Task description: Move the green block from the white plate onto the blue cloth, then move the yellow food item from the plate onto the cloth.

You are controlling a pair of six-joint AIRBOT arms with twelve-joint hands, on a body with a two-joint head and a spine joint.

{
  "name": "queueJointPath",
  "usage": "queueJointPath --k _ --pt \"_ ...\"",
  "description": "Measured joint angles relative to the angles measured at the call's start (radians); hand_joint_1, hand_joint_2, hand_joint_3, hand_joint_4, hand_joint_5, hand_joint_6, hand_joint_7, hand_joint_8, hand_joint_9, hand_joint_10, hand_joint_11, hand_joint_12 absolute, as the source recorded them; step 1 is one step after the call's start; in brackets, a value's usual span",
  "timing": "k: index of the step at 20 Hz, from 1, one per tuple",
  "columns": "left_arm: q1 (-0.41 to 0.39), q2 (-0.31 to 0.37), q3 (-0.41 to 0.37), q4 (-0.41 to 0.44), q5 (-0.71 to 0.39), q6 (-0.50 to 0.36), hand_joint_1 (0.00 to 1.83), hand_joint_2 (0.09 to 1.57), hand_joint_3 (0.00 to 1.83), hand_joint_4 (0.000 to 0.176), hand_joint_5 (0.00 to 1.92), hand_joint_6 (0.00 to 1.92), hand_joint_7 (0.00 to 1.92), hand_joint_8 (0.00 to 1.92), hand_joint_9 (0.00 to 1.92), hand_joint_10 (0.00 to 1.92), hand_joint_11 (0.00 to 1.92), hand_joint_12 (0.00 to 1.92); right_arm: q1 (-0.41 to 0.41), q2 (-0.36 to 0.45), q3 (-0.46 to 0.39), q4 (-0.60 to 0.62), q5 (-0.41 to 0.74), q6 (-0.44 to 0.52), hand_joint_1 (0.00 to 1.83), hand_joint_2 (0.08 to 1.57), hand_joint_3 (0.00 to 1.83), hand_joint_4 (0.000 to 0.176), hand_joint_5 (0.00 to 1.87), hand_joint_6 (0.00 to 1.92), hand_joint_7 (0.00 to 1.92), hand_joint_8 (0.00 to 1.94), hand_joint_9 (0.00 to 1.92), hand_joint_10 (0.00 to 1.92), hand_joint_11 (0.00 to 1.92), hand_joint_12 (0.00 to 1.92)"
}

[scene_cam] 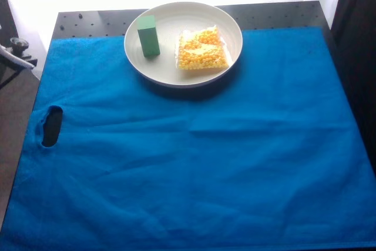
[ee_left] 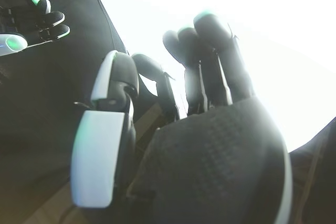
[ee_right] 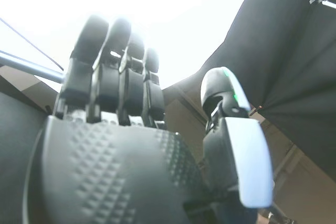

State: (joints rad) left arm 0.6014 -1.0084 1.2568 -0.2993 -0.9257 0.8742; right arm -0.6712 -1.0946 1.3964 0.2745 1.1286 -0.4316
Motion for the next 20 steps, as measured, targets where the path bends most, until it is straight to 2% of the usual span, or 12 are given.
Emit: queueJointPath --k 2,3,5,8,11,12,13,14,15,17,18,20 --pt "-0.003 -0.014 0.028 0.015 0.032 0.000 0.49 0.95 0.01 0.000 0.30 0.00 0.46 0.01 0.49 0.01 0.11 1.01 0.000 -0.005 0.002 0.003 -0.001 0.000 0.63 0.88 0.00 0.079 0.41 0.00 0.29 0.00 0.40 0.00 0.38 0.39" --pt "-0.014 -0.024 0.048 0.016 0.072 0.000 0.52 0.94 0.00 0.000 0.33 0.00 0.49 0.01 0.51 0.01 0.12 0.98 0.000 -0.007 0.002 0.002 -0.001 0.000 0.64 0.89 0.00 0.090 0.42 0.01 0.31 0.01 0.41 0.00 0.40 0.39" --pt "-0.031 -0.047 0.090 0.021 0.141 -0.023 0.55 0.91 0.00 0.000 0.32 0.00 0.54 0.00 0.53 0.01 0.15 0.93 0.000 -0.010 0.002 0.001 -0.002 0.000 0.67 0.88 0.00 0.086 0.44 0.01 0.33 0.01 0.42 0.01 0.42 0.40" --pt "-0.067 -0.085 0.155 0.095 0.261 -0.082 0.60 0.83 0.00 0.000 0.32 0.00 0.54 0.00 0.52 0.00 0.14 0.96 0.000 -0.012 0.002 0.002 -0.001 0.000 0.67 0.89 0.00 0.077 0.43 0.00 0.31 0.00 0.40 0.00 0.39 0.38" --pt "-0.131 -0.108 0.198 0.214 0.404 -0.106 0.83 0.88 0.00 0.000 0.35 0.00 0.53 0.00 0.53 0.00 0.16 0.90 0.000 -0.019 0.002 0.002 -0.002 0.000 0.68 0.87 0.00 0.069 0.44 0.00 0.33 0.01 0.39 0.00 0.38 0.38" --pt "-0.147 -0.116 0.214 0.269 0.439 -0.142 0.76 0.85 0.00 0.000 0.35 0.00 0.54 0.00 0.54 0.00 0.14 0.89 0.000 -0.020 0.003 -0.001 -0.004 0.000 0.68 0.87 0.00 0.064 0.44 0.00 0.32 0.00 0.39 0.00 0.38 0.38" --pt "-0.167 -0.130 0.247 0.367 0.488 -0.224 0.71 0.85 0.00 0.000 0.33 0.00 0.53 0.00 0.56 0.00 0.30 0.73 0.000 -0.021 0.003 0.002 -0.003 0.000 0.68 0.86 0.00 0.071 0.45 0.01 0.31 0.00 0.36 0.00 0.36 0.37" --pt "-0.180 -0.137 0.262 0.422 0.522 -0.266 0.70 0.83 0.00 0.000 0.32 0.00 0.55 0.00 0.60 0.00 0.44 0.53 0.000 -0.023 0.004 0.002 -0.003 0.000 0.69 0.85 0.00 0.067 0.46 0.01 0.31 0.00 0.35 0.00 0.36 0.37" --pt "-0.204 -0.142 0.274 0.507 0.565 -0.317 0.76 0.82 0.00 0.000 0.28 0.00 0.51 0.00 0.57 0.00 0.45 0.39 0.000 -0.024 0.004 0.002 -0.004 0.000 0.68 0.86 0.00 0.068 0.47 0.01 0.32 0.01 0.35 0.00 0.37 0.37" --pt "-0.250 -0.142 0.274 0.642 0.624 -0.353 0.80 0.79 0.00 0.000 0.27 0.00 0.51 0.00 0.57 0.00 0.48 0.34 0.000 -0.026 0.004 0.000 -0.004 0.000 0.68 0.84 0.00 0.068 0.48 0.01 0.30 0.00 0.33 0.00 0.37 0.37" --pt "-0.271 -0.142 0.274 0.732 0.647 -0.402 0.81 0.79 0.01 0.000 0.27 0.00 0.51 0.00 0.56 0.00 0.47 0.32 0.000 -0.026 0.004 -0.002 -0.004 0.000 0.68 0.85 0.00 0.069 0.49 0.01 0.29 0.00 0.32 0.00 0.37 0.37" --pt "-0.288 -0.147 0.274 0.834 0.663 -0.460 0.78 0.85 0.00 0.000 0.33 0.01 0.57 0.01 0.60 0.01 0.43 0.33 0.000 -0.028 0.005 -0.001 -0.004 0.000 0.68 0.86 0.00 0.081 0.51 0.02 0.30 0.00 0.32 0.00 0.35 0.36"
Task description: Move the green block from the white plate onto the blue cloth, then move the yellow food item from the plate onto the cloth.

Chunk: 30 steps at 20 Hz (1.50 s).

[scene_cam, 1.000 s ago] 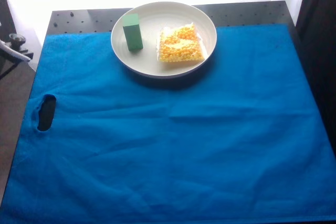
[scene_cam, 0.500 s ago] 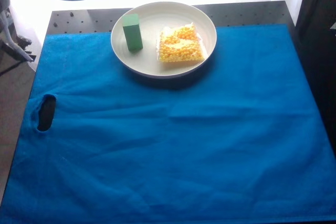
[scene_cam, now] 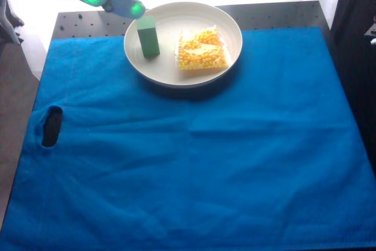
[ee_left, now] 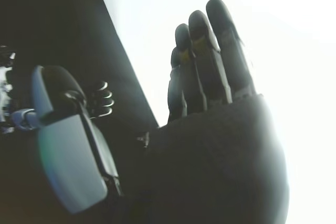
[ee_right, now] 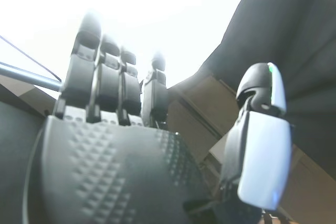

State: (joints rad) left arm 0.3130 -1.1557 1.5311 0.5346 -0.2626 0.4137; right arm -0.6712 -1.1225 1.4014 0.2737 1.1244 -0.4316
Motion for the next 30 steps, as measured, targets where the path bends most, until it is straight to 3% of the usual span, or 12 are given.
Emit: queueJointPath --k 2,3,8,12,14,16,18,19,22,24,26,30 --pt "-0.010 -0.006 -0.005 0.079 0.027 -0.018 0.78 0.75 0.00 0.000 0.46 0.02 0.55 0.00 0.56 0.00 0.41 0.34 0.000 -0.003 0.000 -0.004 0.001 0.000 0.68 0.85 0.00 0.074 0.52 0.02 0.31 0.01 0.34 0.01 0.37 0.37" --pt "-0.014 -0.011 -0.005 0.106 0.042 -0.018 0.77 0.73 0.00 0.000 0.49 0.01 0.51 0.00 0.56 0.00 0.42 0.45 0.000 -0.004 0.000 -0.004 -0.001 0.000 0.68 0.83 0.00 0.061 0.52 0.02 0.31 0.01 0.33 0.00 0.36 0.37" --pt "-0.020 -0.033 -0.005 0.174 0.108 -0.018 0.74 0.75 0.00 0.000 0.43 0.00 0.52 0.00 0.60 0.00 0.36 0.73 0.000 -0.006 0.002 -0.005 0.000 0.000 0.71 0.83 0.00 0.053 0.57 0.02 0.30 0.00 0.30 0.00 0.32 0.35" --pt "-0.021 -0.085 0.014 0.247 0.138 -0.019 0.69 0.78 0.00 0.000 0.44 0.01 0.52 0.01 0.63 0.01 0.49 0.50 0.000 -0.016 0.006 -0.009 0.001 0.000 0.70 0.82 0.00 0.042 0.57 0.01 0.30 0.00 0.29 0.00 0.30 0.35" --pt "-0.021 -0.103 0.014 0.289 0.157 -0.019 0.71 0.75 0.00 0.000 0.47 0.00 0.59 0.01 0.68 0.02 0.52 0.48 0.000 -0.018 0.008 -0.005 -0.002 0.000 0.69 0.82 0.00 0.062 0.58 0.00 0.30 0.00 0.25 0.00 0.17 0.40" --pt "-0.022 -0.113 0.029 0.293 0.163 -0.019 0.71 0.76 0.00 0.000 0.44 0.00 0.61 0.02 0.69 0.02 0.50 0.47 0.000 -0.018 0.008 -0.005 0.000 0.000 0.67 0.79 0.00 0.068 0.57 0.00 0.30 0.00 0.22 0.00 0.03 0.50" --pt "-0.022 -0.113 0.039 0.300 0.179 -0.019 0.69 0.75 0.00 0.000 0.48 0.01 0.61 0.01 0.69 0.01 0.49 0.45 0.000 -0.018 0.008 -0.012 0.000 0.000 0.67 0.78 0.00 0.061 0.57 0.00 0.31 0.00 0.22 0.00 0.00 0.54" --pt "-0.022 -0.113 0.043 0.300 0.190 -0.019 0.70 0.74 0.00 0.000 0.50 0.02 0.62 0.01 0.70 0.02 0.51 0.46 0.000 -0.018 0.008 -0.013 0.000 0.000 0.66 0.78 0.00 0.052 0.57 0.00 0.30 0.00 0.24 0.00 0.01 0.67" --pt "-0.019 -0.124 0.065 0.300 0.217 -0.019 0.69 0.75 0.00 0.000 0.50 0.01 0.60 0.00 0.69 0.01 0.46 0.44 0.000 -0.019 0.008 -0.012 0.000 0.000 0.68 0.81 0.00 0.068 0.56 0.00 0.26 0.00 0.17 0.01 0.00 0.49" --pt "-0.008 -0.144 0.084 0.304 0.234 -0.018 0.71 0.76 0.00 0.000 0.53 0.02 0.61 0.01 0.71 0.01 0.46 0.44 0.000 -0.021 0.008 -0.015 0.000 0.000 0.67 0.82 0.00 0.071 0.56 0.00 0.29 0.00 0.25 0.02 0.08 0.63" --pt "-0.003 -0.160 0.097 0.303 0.245 -0.019 0.70 0.82 0.03 0.000 0.51 0.00 0.61 0.00 0.68 0.00 0.45 0.44 0.000 -0.025 0.008 -0.013 0.000 0.000 0.67 0.83 0.00 0.055 0.52 0.00 0.29 0.00 0.29 0.00 0.17 0.59" --pt "0.011 -0.175 0.122 0.303 0.261 -0.019 0.65 0.89 0.00 0.000 0.46 0.00 0.60 0.00 0.61 0.00 0.41 0.47 0.000 -0.027 0.008 -0.015 0.000 0.000 0.66 0.86 0.00 0.046 0.51 0.00 0.29 0.00 0.31 0.00 0.23 0.48"
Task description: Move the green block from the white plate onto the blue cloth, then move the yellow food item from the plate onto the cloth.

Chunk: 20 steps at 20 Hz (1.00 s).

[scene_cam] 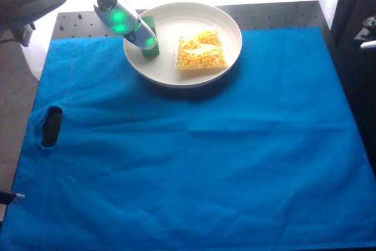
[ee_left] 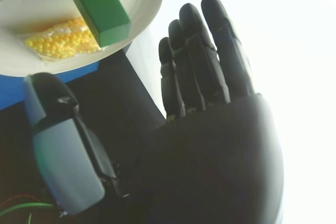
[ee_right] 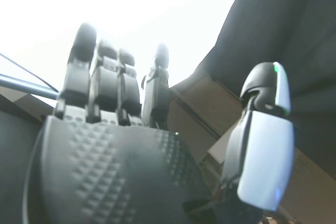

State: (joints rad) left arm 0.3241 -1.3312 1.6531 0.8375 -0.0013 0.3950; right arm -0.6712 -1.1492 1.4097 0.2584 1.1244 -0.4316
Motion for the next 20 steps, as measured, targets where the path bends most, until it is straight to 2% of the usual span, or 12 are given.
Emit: queueJointPath --k 3,4,6,10,11,13,14,16,17,19,20 --pt "0.011 -0.010 0.016 -0.002 0.019 0.000 0.68 0.92 0.00 0.000 0.42 0.00 0.61 0.01 0.60 0.01 0.41 0.49 0.000 -0.002 0.000 -0.004 0.000 0.000 0.64 0.82 0.00 0.019 0.49 0.00 0.29 0.00 0.32 0.00 0.24 0.43" --pt "0.013 -0.013 0.017 -0.003 0.024 0.000 0.69 0.92 0.00 0.000 0.40 0.00 0.58 0.00 0.59 0.00 0.41 0.49 0.000 -0.004 0.000 -0.005 0.000 0.000 0.66 0.83 0.01 0.021 0.49 0.00 0.29 0.00 0.33 0.00 0.24 0.42" --pt "0.022 -0.022 0.025 -0.010 0.024 0.000 0.74 0.88 0.00 0.000 0.45 0.02 0.59 0.00 0.64 0.02 0.45 0.52 0.000 -0.008 0.000 -0.007 0.000 0.000 0.67 0.87 0.00 0.037 0.51 0.00 0.32 0.00 0.36 0.00 0.27 0.38" --pt "0.034 -0.026 0.032 -0.026 0.029 -0.002 0.80 0.91 0.00 0.000 0.55 0.00 0.58 0.00 0.64 0.00 0.37 0.71 0.000 -0.008 0.000 -0.007 0.000 0.000 0.67 0.89 0.00 0.043 0.54 0.01 0.35 0.01 0.38 0.01 0.27 0.37" --pt "0.034 -0.026 0.034 -0.026 0.029 -0.002 0.80 0.91 0.00 0.000 0.55 0.00 0.57 0.00 0.64 0.00 0.36 0.73 0.000 -0.009 0.000 -0.008 0.000 0.000 0.67 0.89 0.00 0.030 0.53 0.00 0.35 0.01 0.38 0.01 0.28 0.38" --pt "0.033 -0.030 0.036 -0.027 0.029 -0.002 0.83 0.90 0.00 0.000 0.55 0.00 0.55 0.00 0.62 0.00 0.34 0.73 0.000 -0.009 0.000 -0.012 0.000 0.000 0.68 0.86 0.00 0.021 0.52 0.00 0.35 0.00 0.38 0.01 0.28 0.37" --pt "0.037 -0.036 0.040 -0.038 0.027 -0.002 0.84 0.89 0.00 0.000 0.56 0.00 0.55 0.00 0.63 0.00 0.33 0.78 0.000 -0.011 0.000 -0.010 0.000 0.000 0.67 0.87 0.00 0.032 0.53 0.00 0.34 0.00 0.38 0.00 0.28 0.37" --pt "0.040 -0.047 0.048 -0.054 0.024 -0.002 0.84 0.86 0.00 0.000 0.57 0.00 0.58 0.00 0.66 0.01 0.33 0.83 0.000 -0.014 0.000 -0.011 0.000 0.000 0.68 0.87 0.00 0.031 0.53 0.00 0.33 0.00 0.37 0.00 0.27 0.36" --pt "0.040 -0.053 0.048 -0.055 0.023 -0.002 0.82 0.86 0.00 0.000 0.59 0.00 0.62 0.00 0.70 0.01 0.36 0.80 0.000 -0.015 0.000 -0.011 0.000 0.000 0.67 0.87 0.00 0.036 0.54 0.01 0.34 0.00 0.38 0.00 0.28 0.36" --pt "0.040 -0.059 0.053 -0.058 0.015 -0.002 0.80 0.85 0.00 0.000 0.61 0.01 0.64 0.01 0.74 0.02 0.40 0.80 0.000 -0.015 0.000 -0.011 0.000 0.000 0.66 0.87 0.00 0.033 0.54 0.00 0.34 0.00 0.38 0.00 0.28 0.36" --pt "0.040 -0.060 0.053 -0.060 0.014 -0.002 0.79 0.84 0.00 0.000 0.65 0.00 0.67 0.00 0.76 0.02 0.45 0.76 0.000 -0.015 0.000 -0.011 0.000 0.000 0.67 0.87 0.00 0.040 0.54 0.00 0.34 0.00 0.38 0.00 0.29 0.36"
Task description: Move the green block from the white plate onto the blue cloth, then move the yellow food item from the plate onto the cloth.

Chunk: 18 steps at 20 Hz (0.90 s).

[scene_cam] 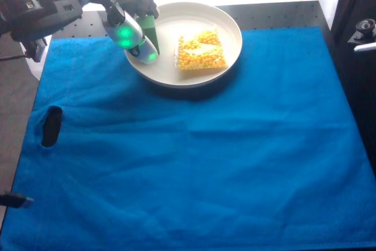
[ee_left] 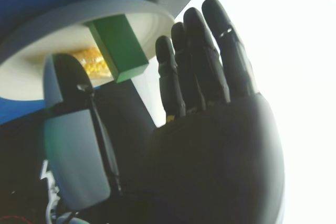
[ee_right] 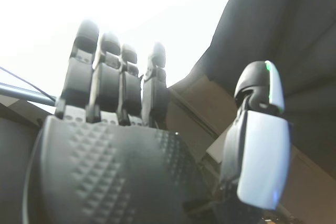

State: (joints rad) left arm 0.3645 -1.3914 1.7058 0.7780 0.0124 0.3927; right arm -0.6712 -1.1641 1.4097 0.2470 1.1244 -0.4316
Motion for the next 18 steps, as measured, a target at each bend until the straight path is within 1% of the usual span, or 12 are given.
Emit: queueJointPath --k 2,4,6,8,9,10,12,13,14,16,17,18 --pt "0.000 -0.003 0.004 -0.004 -0.002 0.000 0.77 0.84 0.00 0.000 0.64 0.00 0.71 0.00 0.80 0.02 0.50 0.72 0.000 0.000 0.000 0.003 0.000 0.000 0.67 0.87 0.00 0.038 0.54 0.00 0.34 0.00 0.36 0.00 0.28 0.34" --pt "0.002 -0.008 0.016 -0.018 -0.008 0.000 0.78 0.85 0.00 0.000 0.65 0.01 0.74 0.01 0.85 0.03 0.57 0.74 0.000 0.000 0.000 0.000 0.000 0.000 0.65 0.87 0.00 0.034 0.52 0.00 0.33 0.00 0.35 0.00 0.28 0.33" --pt "0.004 -0.013 0.022 -0.030 -0.011 0.000 0.90 0.89 0.00 0.000 0.74 0.00 0.83 0.01 0.95 0.05 0.71 0.86 0.000 0.000 0.000 0.001 0.000 0.000 0.66 0.88 0.01 0.034 0.52 0.00 0.34 0.00 0.34 0.00 0.29 0.32" --pt "0.011 -0.022 0.031 -0.038 -0.014 0.001 0.95 0.92 0.01 0.000 0.77 0.01 0.87 0.02 1.00 0.07 0.76 0.89 0.000 0.000 0.000 -0.001 0.000 0.000 0.66 0.85 0.00 0.029 0.50 0.00 0.32 0.00 0.33 0.00 0.28 0.31" --pt "0.016 -0.024 0.033 -0.046 -0.015 0.000 0.98 0.93 0.00 0.000 0.81 0.01 0.97 0.02 1.11 0.11 0.88 0.93 0.000 0.000 0.000 0.001 0.000 0.000 0.65 0.84 0.00 0.021 0.50 0.00 0.29 0.00 0.30 0.00 0.27 0.30" --pt "0.016 -0.026 0.035 -0.047 -0.015 0.001 0.98 0.93 0.00 0.000 0.81 0.01 0.97 0.02 1.11 0.11 0.88 0.93 0.000 0.000 0.000 0.003 0.000 0.000 0.65 0.84 0.00 0.021 0.50 0.00 0.29 0.00 0.30 0.00 0.27 0.30" --pt "0.017 -0.032 0.039 -0.058 -0.018 0.000 0.97 0.95 0.00 0.000 0.83 0.00 1.04 0.01 1.18 0.15 0.92 1.03 0.000 0.000 0.000 -0.001 0.000 0.000 0.65 0.83 0.00 0.020 0.50 0.00 0.29 0.00 0.28 0.00 0.27 0.31" --pt "0.017 -0.032 0.039 -0.063 -0.019 0.001 0.97 0.94 0.00 0.000 0.85 0.00 1.09 0.01 1.23 0.18 0.98 1.04 0.000 0.000 0.000 -0.001 0.000 0.000 0.64 0.82 0.00 0.016 0.49 0.00 0.30 0.01 0.29 0.01 0.28 0.31" --pt "0.018 -0.032 0.039 -0.064 -0.024 0.000 0.98 0.94 0.00 0.000 0.96 0.01 1.15 0.02 1.24 0.22 0.99 1.07 0.000 0.000 0.000 0.000 0.000 0.000 0.64 0.82 0.00 0.021 0.50 0.00 0.30 0.00 0.29 0.01 0.27 0.30" --pt "0.018 -0.032 0.039 -0.068 -0.031 0.001 0.97 0.94 0.00 0.000 1.02 0.01 1.17 0.01 1.22 0.24 0.99 1.12 0.000 0.000 0.000 0.000 0.000 0.000 0.62 0.86 0.01 0.020 0.49 0.00 0.29 0.00 0.28 0.00 0.26 0.30" --pt "0.018 -0.032 0.039 -0.071 -0.034 0.001 0.96 0.94 0.00 0.000 1.03 0.00 1.16 0.00 1.18 0.32 0.97 1.13 0.000 -0.001 0.000 0.000 0.000 0.000 0.61 0.86 0.01 0.024 0.48 0.00 0.28 0.00 0.28 0.00 0.26 0.30" --pt "0.018 -0.032 0.039 -0.075 -0.036 0.001 0.93 0.95 0.00 0.000 1.04 0.00 1.15 0.00 1.13 0.45 0.98 1.18 0.000 -0.001 0.000 0.000 0.000 0.000 0.60 0.85 0.00 0.027 0.49 0.00 0.29 0.00 0.28 0.00 0.26 0.31"
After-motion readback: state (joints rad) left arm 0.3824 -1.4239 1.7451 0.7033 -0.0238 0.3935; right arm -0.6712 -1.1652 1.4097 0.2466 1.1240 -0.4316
